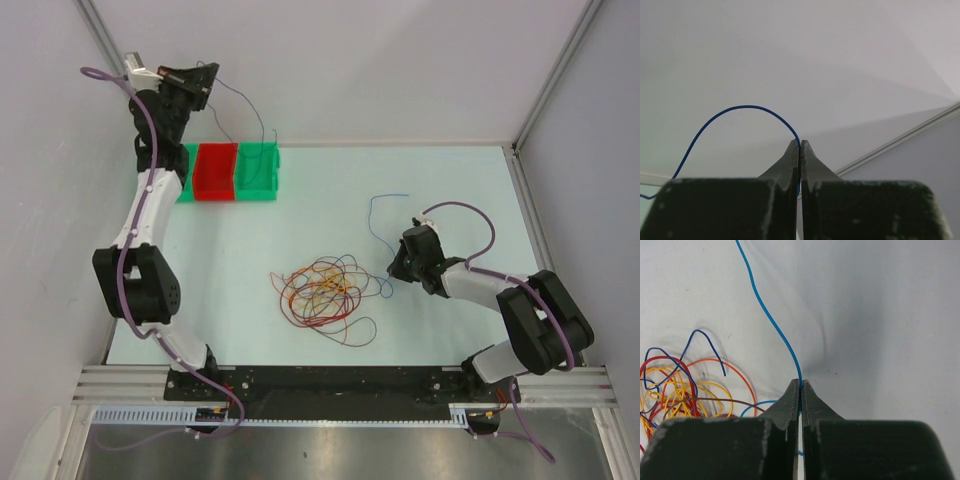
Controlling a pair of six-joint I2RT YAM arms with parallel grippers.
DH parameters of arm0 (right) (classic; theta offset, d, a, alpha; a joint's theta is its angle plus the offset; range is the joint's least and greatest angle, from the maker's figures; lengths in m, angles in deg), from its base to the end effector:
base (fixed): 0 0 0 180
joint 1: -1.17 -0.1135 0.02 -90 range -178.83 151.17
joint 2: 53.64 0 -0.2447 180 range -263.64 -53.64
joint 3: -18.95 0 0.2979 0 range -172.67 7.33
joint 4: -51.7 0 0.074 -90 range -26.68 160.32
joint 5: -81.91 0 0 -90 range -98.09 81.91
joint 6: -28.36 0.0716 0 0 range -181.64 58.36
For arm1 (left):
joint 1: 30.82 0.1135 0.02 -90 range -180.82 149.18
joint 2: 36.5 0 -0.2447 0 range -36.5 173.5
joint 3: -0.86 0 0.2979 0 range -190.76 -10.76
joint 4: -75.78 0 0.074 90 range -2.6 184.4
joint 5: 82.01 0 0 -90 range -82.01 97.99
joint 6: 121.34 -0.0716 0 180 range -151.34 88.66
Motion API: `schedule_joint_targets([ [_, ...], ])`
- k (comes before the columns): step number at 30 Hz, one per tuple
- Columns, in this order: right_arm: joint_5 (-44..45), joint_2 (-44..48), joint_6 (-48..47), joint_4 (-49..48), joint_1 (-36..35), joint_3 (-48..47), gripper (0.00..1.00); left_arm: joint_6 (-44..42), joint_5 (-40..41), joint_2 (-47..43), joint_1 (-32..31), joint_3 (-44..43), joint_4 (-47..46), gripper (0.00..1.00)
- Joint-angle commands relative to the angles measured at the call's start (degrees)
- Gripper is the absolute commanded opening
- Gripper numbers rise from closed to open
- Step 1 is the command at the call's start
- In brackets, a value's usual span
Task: Untangle the cables
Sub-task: Place the cable in the bin.
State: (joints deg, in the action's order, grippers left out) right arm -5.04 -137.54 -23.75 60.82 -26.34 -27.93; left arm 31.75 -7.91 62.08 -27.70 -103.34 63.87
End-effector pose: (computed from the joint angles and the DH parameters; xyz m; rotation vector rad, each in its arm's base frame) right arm 0.2968 0.1503 0.0725 0.2456 2.4160 0.4738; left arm 0.4895 0.0070 0.4277 -0.5139 1.2520 -1.0674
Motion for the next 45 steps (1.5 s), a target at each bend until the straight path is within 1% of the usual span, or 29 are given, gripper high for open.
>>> schedule_joint_targets([
  [1,-0.6,-0.6,-0.6,-2.0,0.3,-1.1,0.00,1.2,-1.2,1.8,-0.6,0.5,-4.9,0.00],
  [10,-0.9,-0.7,-1.0,-2.4,0.4,-1.1,0.00,5.1,-3.3,9.1,-0.7,0.6,-10.3,0.00],
  [14,-1.2,0.0,-1.2,-3.0,0.5,-0.5,0.00,6.3,-3.5,10.4,-1.1,1.3,-12.1,0.00],
  [21,-1.5,0.1,-1.2,-3.6,0.4,-0.2,0.00,4.9,-2.4,9.5,-2.6,2.3,-11.6,0.00],
  [25,-1.6,0.1,-1.4,-3.7,0.4,-0.2,0.00,4.3,-1.9,7.5,-2.7,3.9,-12.2,0.00],
  [26,-1.7,0.1,-1.4,-3.7,0.4,-0.2,0.00,3.9,-1.7,7.1,-2.7,3.8,-11.9,0.00],
  [27,-1.7,0.1,-1.3,-3.7,0.4,-0.2,0.00,3.5,-1.3,6.5,-4.4,3.7,-11.5,0.00],
  [30,-1.9,0.1,-1.3,-3.8,0.5,-0.3,0.00,2.4,-1.0,6.3,-4.6,2.2,-10.0,0.00],
  [33,-1.8,0.1,-1.4,-3.8,0.5,-0.2,0.00,3.3,-1.1,6.5,-4.7,1.3,-9.4,0.00],
  [36,-1.7,0.2,-1.3,-3.9,0.5,-0.2,0.00,3.8,-1.2,6.3,-5.2,1.2,-10.3,0.00],
  [39,-1.9,0.1,-1.3,-3.9,0.5,-0.2,0.00,2.5,-0.2,5.7,-5.8,0.4,-8.7,0.00],
  [45,-2.0,0.3,-1.4,-4.1,0.6,0.0,0.00,3.8,-0.4,5.1,-5.8,0.6,-9.5,0.00],
])
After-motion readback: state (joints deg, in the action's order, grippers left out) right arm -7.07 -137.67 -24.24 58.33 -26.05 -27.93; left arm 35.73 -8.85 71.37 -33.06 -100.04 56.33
